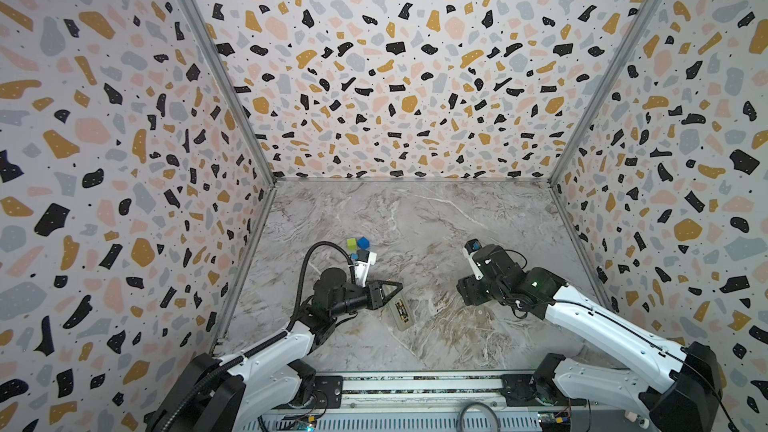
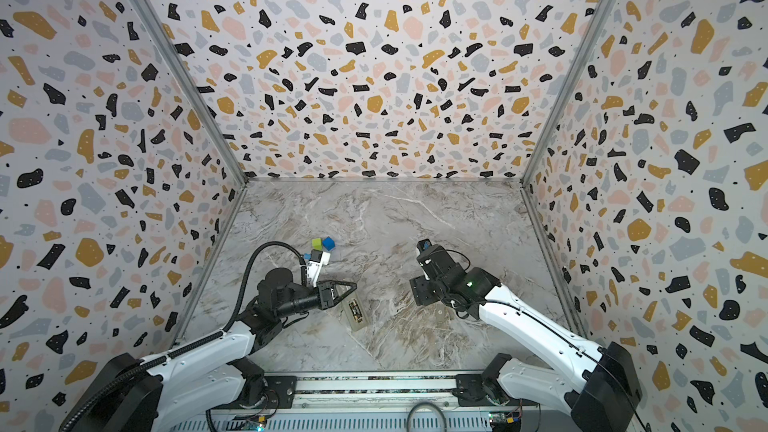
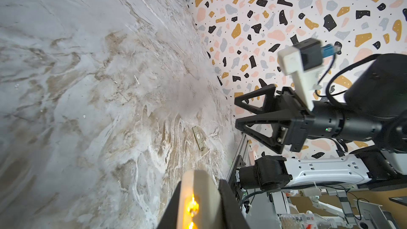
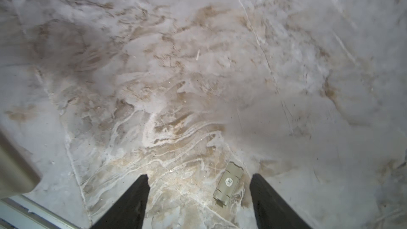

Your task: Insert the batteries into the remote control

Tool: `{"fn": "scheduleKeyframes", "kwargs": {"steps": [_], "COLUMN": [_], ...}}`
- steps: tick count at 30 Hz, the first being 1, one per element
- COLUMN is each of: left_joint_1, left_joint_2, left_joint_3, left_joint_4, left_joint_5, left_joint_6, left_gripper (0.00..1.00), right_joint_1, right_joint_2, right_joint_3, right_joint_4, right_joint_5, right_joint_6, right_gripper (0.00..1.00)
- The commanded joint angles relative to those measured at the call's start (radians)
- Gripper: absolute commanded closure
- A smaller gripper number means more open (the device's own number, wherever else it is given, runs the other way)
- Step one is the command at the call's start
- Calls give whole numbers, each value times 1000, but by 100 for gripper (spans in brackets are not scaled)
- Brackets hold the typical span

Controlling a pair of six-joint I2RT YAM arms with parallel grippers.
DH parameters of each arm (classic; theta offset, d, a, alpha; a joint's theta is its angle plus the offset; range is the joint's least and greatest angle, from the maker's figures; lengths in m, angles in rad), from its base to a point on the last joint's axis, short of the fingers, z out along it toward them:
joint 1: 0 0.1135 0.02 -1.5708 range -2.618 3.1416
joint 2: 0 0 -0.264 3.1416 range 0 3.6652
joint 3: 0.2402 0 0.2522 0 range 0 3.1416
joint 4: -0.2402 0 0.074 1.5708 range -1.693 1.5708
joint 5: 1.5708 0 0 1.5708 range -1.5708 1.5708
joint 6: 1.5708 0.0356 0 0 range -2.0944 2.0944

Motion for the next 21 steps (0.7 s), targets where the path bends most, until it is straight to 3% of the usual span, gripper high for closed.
{"fn": "scheduleKeyframes", "kwargs": {"steps": [1, 7, 21], "left_joint_1": [-25, -56, -64], "left_joint_2": [23, 52, 61], "left_joint_3": [28, 25, 16], "left_joint_4": [115, 126, 144], "left_joint_5": [-10, -27, -27], "left_joint_6": [29, 62, 66], "left_gripper": [100, 100, 100], "right_joint_1": [-13, -19, -40], "right_joint_2": [9, 3, 130], "right_joint_3": [-32, -142, -233], "right_joint_4": [-28, 48, 166], "right_joint_5": [-19, -69, -103], "right_joint_6": [102, 183, 177], "right_gripper": [12, 12, 31]}}
